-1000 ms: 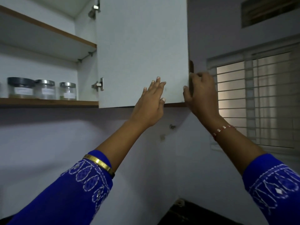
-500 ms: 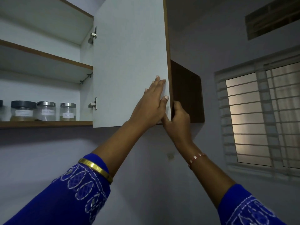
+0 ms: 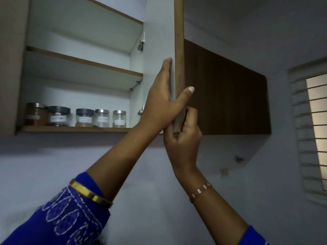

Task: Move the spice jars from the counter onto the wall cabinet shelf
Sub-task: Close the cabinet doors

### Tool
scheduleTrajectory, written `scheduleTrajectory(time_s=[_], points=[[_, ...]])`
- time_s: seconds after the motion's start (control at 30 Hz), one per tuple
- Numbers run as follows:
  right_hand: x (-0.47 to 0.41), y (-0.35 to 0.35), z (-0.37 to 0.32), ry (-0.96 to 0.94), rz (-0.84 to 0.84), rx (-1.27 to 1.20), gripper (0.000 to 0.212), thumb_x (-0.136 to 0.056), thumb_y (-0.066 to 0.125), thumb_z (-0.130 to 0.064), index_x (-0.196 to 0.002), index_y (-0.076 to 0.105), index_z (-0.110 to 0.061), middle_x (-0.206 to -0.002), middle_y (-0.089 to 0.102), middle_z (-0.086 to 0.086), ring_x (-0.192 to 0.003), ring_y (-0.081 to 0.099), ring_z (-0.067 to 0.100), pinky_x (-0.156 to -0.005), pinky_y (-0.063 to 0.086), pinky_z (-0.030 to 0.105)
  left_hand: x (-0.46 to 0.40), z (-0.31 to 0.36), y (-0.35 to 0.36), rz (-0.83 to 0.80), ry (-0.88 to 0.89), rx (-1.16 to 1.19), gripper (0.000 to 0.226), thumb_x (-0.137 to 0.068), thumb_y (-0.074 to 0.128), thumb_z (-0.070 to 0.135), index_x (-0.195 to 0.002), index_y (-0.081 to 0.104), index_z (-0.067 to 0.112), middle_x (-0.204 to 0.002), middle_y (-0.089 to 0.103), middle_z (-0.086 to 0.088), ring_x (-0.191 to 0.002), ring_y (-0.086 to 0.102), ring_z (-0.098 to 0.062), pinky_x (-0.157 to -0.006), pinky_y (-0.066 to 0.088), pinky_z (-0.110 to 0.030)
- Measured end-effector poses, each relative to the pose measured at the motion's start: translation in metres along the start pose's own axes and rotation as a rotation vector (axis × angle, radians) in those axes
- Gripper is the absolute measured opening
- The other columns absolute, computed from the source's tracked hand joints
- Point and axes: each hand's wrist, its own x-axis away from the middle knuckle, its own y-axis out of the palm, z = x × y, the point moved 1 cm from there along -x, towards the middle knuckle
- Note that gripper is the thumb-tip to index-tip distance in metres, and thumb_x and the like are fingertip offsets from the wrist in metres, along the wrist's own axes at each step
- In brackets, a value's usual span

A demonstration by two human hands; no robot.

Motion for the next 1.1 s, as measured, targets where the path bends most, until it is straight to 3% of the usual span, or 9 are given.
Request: scheduleTrajectory(time_s=[0.1, 0.23, 0.33, 0.4, 0.57, 0.7, 0.83, 0.97, 1.1], points=[[0.01, 0.02, -0.016, 0.014, -0.02, -0.064, 0.036, -0.085, 0.049, -0.03, -0.111, 0.05, -0.004, -0.092, 0.064, 0.008, -0.081, 0.066, 0.017, -0.064, 0.056, 0.02, 0.002, -0.004, -0.025, 0.005, -0.013, 0.011, 0.085, -0.079, 0.061, 0.035, -0.147, 0.016, 0.013, -0.15, 0.034, -0.004, -0.136, 0.038, -0.017, -0.109, 0.04, -0.039], [0.023, 0.05, -0.031, 0.009, -0.045, -0.086, 0.037, -0.086, 0.057, -0.025, -0.115, 0.037, -0.016, -0.108, 0.064, 0.013, -0.098, 0.066, 0.023, -0.074, 0.059, 0.034, 0.008, -0.008, -0.059, 0.031, -0.052, 0.011, 0.077, -0.085, 0.058, 0.008, -0.148, 0.014, 0.013, -0.127, 0.043, 0.01, -0.097, 0.053, 0.007, -0.082, 0.049, -0.006], [0.034, 0.078, -0.043, -0.022, -0.081, -0.108, 0.049, -0.084, 0.057, -0.025, -0.126, 0.032, -0.017, -0.127, 0.057, 0.016, -0.119, 0.057, 0.028, -0.088, 0.055, 0.041, 0.014, -0.017, -0.088, 0.081, -0.089, 0.043, 0.072, -0.085, 0.053, 0.0, -0.147, 0.017, 0.011, -0.107, 0.048, 0.021, -0.081, 0.059, 0.008, -0.074, 0.053, -0.011], [0.041, 0.097, -0.052, -0.045, -0.106, -0.116, 0.054, -0.084, 0.055, -0.028, -0.13, 0.029, -0.017, -0.134, 0.053, 0.017, -0.126, 0.052, 0.03, -0.094, 0.052, 0.042, 0.019, -0.025, -0.108, 0.107, -0.112, 0.047, 0.071, -0.085, 0.05, -0.003, -0.147, 0.019, 0.01, -0.107, 0.052, 0.015, -0.077, 0.06, 0.007, -0.075, 0.057, -0.018], [0.059, 0.153, -0.07, -0.15, -0.086, -0.036, 0.056, -0.08, 0.056, -0.03, -0.129, 0.037, -0.008, -0.131, 0.056, 0.02, -0.126, 0.051, 0.032, -0.1, 0.046, 0.037, 0.029, -0.057, -0.166, 0.169, -0.192, 0.057, 0.066, -0.084, 0.048, -0.01, -0.144, 0.029, 0.008, -0.122, 0.057, 0.001, -0.1, 0.062, 0.0, -0.088, 0.053, -0.018], [0.074, 0.199, -0.079, -0.194, -0.109, 0.073, 0.051, -0.078, 0.059, -0.028, -0.12, 0.052, 0.001, -0.125, 0.06, 0.022, -0.12, 0.056, 0.035, -0.097, 0.049, 0.04, 0.039, -0.084, -0.208, 0.147, -0.26, 0.047, 0.06, -0.087, 0.049, -0.009, -0.141, 0.032, 0.011, -0.101, 0.055, 0.018, -0.087, 0.06, 0.01, -0.08, 0.051, -0.008], [0.085, 0.241, -0.079, -0.233, -0.137, 0.21, 0.048, -0.074, 0.076, -0.022, -0.112, 0.061, 0.002, -0.119, 0.063, 0.023, -0.115, 0.06, 0.035, -0.092, 0.054, 0.04, 0.044, -0.113, -0.241, 0.13, -0.329, 0.031, 0.059, -0.089, 0.05, -0.004, -0.142, 0.029, 0.011, -0.105, 0.052, 0.016, -0.096, 0.055, 0.005, -0.081, 0.048, -0.004], [0.093, 0.276, -0.074, -0.301, -0.161, 0.331, 0.048, -0.071, 0.079, -0.023, -0.11, 0.062, 0.0, -0.116, 0.065, 0.023, -0.11, 0.063, 0.035, -0.085, 0.056, 0.038, 0.045, -0.145, -0.263, 0.134, -0.395, 0.01, 0.058, -0.091, 0.048, -0.002, -0.143, 0.027, 0.012, -0.132, 0.05, -0.003, -0.117, 0.05, -0.008, -0.095, 0.046, -0.019], [0.103, 0.311, -0.069, -0.331, -0.214, 0.43, 0.047, -0.074, 0.077, -0.019, -0.114, 0.061, 0.001, -0.118, 0.064, 0.025, -0.111, 0.063, 0.036, -0.083, 0.057, 0.037, 0.047, -0.176, -0.281, 0.121, -0.427, -0.039, 0.058, -0.092, 0.046, 0.0, -0.144, 0.025, 0.013, -0.141, 0.045, -0.007, -0.126, 0.045, -0.014, -0.108, 0.04, -0.031]])
